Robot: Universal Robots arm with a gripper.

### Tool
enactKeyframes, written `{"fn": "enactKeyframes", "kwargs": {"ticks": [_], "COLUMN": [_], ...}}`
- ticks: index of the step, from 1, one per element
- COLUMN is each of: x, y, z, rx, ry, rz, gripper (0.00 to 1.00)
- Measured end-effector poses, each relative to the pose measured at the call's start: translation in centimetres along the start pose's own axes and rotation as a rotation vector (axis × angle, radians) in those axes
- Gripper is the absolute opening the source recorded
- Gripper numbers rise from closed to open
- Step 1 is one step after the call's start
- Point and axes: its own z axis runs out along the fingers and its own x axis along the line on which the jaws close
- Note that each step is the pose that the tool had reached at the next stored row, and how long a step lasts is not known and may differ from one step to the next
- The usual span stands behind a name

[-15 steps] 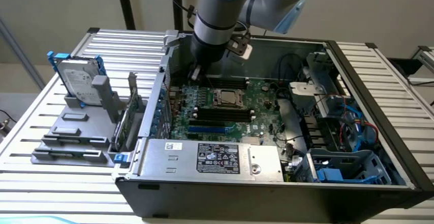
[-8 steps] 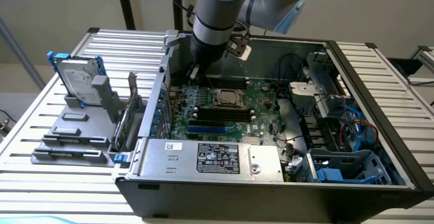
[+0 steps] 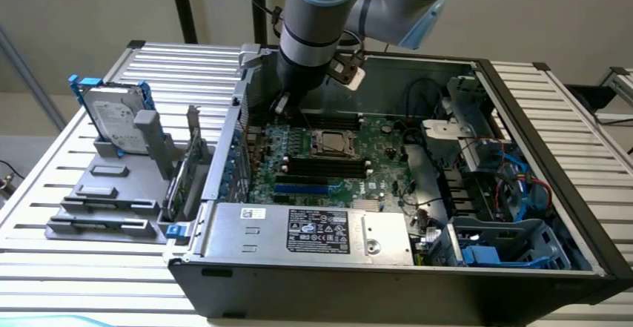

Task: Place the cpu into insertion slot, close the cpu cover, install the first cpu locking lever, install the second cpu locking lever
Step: 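Install the first cpu locking lever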

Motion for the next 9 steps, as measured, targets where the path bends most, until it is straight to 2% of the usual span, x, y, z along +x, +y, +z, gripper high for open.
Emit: {"fn": "enactKeyframes", "kwargs": {"ticks": [2,4,7,9], "x": [-0.02,-0.05,-0.12,-0.16], "y": [-0.04,-0.1,-0.22,-0.3], "z": [0.01,0.01,0.03,0.04], "rx": [0.0012,0.0053,0.017,0.0234], "ry": [0.0126,0.0277,0.0581,0.0757], "rz": [0.013,0.023,0.032,0.038], "gripper": [0.11,0.11,0.11,0.11]}}
